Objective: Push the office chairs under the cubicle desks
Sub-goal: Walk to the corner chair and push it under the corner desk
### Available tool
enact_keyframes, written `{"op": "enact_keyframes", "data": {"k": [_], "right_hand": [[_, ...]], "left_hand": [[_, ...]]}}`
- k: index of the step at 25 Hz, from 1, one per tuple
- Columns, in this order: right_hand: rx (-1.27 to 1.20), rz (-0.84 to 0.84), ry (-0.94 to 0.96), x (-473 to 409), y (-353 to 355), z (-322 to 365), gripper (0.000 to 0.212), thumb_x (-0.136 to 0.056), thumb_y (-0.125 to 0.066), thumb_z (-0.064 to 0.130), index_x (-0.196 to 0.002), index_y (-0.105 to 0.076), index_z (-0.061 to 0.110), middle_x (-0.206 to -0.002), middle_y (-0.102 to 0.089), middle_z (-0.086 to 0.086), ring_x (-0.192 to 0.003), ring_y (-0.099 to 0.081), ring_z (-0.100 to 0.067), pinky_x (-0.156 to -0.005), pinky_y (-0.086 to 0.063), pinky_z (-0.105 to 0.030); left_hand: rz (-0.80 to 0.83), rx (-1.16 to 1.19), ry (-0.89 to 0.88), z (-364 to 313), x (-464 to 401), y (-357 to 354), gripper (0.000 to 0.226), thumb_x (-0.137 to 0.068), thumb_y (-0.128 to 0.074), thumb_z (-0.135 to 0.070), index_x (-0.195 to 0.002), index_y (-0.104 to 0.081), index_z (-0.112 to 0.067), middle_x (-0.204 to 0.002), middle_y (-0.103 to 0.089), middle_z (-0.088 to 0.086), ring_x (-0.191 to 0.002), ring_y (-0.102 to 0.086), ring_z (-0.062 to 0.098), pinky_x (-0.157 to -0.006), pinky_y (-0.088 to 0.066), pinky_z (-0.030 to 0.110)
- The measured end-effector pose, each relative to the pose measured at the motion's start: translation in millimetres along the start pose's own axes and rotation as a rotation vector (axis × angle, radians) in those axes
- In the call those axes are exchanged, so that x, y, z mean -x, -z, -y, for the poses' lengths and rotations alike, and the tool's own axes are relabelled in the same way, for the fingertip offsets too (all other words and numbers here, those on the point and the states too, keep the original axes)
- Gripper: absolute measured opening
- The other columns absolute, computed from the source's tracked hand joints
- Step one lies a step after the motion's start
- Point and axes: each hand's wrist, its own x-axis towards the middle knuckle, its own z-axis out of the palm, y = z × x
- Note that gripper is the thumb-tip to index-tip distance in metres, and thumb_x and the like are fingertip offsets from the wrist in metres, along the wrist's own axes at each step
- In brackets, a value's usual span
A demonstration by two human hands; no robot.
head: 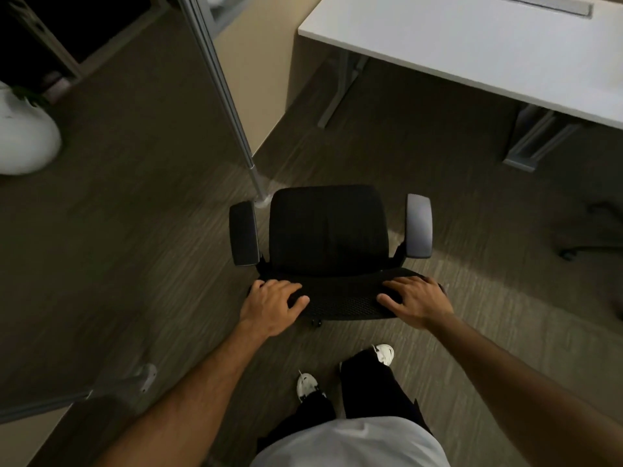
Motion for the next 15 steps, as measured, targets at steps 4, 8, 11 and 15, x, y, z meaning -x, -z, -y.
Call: {"op": "enact_keyframes", "data": {"k": [4, 8, 11, 15], "right_hand": [[-0.006, -0.025, -0.037, -6, 5, 3, 0.086, -0.088, -0.008, 0.084, -0.145, -0.051, 0.036, -0.150, -0.053, 0.008, -0.141, -0.044, -0.016, -0.114, -0.028, -0.049], [-0.018, -0.030, -0.055, -18, 12, 4, 0.090, -0.086, -0.005, 0.085, -0.147, -0.049, 0.035, -0.152, -0.051, 0.006, -0.141, -0.043, -0.017, -0.114, -0.029, -0.049], [-0.042, -0.034, -0.078, -36, 23, -2, 0.091, -0.086, -0.004, 0.085, -0.147, -0.049, 0.034, -0.151, -0.052, 0.005, -0.141, -0.044, -0.018, -0.112, -0.031, -0.049], [-0.067, -0.044, -0.095, -62, 37, -7, 0.090, -0.087, -0.007, 0.084, -0.146, -0.050, 0.033, -0.149, -0.054, 0.004, -0.139, -0.045, -0.020, -0.111, -0.032, -0.050]], "left_hand": [[-0.007, -0.028, -0.036, 7, -18, 7, 0.075, -0.093, -0.017, -0.074, -0.140, -0.057, -0.032, -0.138, -0.063, -0.008, -0.128, -0.055, 0.014, -0.109, -0.035, 0.045], [-0.029, -0.041, -0.061, 13, -38, 15, 0.073, -0.093, -0.019, -0.072, -0.139, -0.058, -0.031, -0.137, -0.063, -0.008, -0.127, -0.056, 0.014, -0.108, -0.036, 0.044], [-0.027, -0.048, -0.082, 16, -67, 24, 0.072, -0.094, -0.020, -0.072, -0.139, -0.059, -0.031, -0.136, -0.064, -0.008, -0.127, -0.056, 0.013, -0.108, -0.036, 0.043], [-0.027, -0.066, -0.100, 25, -106, 39, 0.074, -0.094, -0.018, -0.074, -0.139, -0.059, -0.031, -0.136, -0.064, -0.008, -0.127, -0.056, 0.013, -0.108, -0.036, 0.043]]}}
